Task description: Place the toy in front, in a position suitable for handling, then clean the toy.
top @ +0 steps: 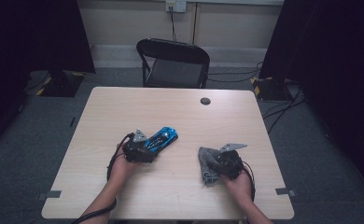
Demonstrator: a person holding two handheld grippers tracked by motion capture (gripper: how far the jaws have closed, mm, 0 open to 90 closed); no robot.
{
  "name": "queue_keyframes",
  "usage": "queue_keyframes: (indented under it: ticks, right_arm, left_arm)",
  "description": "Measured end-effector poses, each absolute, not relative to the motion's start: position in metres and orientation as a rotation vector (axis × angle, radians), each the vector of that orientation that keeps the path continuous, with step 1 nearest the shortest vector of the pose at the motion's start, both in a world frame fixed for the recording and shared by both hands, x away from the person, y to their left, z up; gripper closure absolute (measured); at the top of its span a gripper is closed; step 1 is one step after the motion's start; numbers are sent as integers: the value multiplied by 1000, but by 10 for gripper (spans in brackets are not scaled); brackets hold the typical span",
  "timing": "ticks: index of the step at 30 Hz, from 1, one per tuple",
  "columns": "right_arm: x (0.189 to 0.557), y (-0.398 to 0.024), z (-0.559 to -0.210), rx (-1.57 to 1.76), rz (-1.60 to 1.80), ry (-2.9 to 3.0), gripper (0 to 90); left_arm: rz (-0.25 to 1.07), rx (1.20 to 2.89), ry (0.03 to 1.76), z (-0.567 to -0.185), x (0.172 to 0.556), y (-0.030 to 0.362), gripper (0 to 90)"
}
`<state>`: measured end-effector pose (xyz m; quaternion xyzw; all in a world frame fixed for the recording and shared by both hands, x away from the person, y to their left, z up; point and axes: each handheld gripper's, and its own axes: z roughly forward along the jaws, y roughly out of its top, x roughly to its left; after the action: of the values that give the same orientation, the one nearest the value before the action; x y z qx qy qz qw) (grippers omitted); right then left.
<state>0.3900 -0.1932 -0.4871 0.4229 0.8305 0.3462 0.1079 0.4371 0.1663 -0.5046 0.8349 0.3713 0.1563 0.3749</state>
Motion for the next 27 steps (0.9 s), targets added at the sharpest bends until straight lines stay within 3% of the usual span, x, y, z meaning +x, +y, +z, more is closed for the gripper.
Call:
queue_keyframes:
  ticks: [9, 27]
  right_arm:
    - [388, -191, -486, 1259, 1008, 2440, 761]
    - [403, -187, -457, 1228, 1090, 2472, 772]
  left_arm:
    - [399, 2137, 951, -505, 437, 166, 237]
    - [399, 2138, 950, -505, 437, 166, 237]
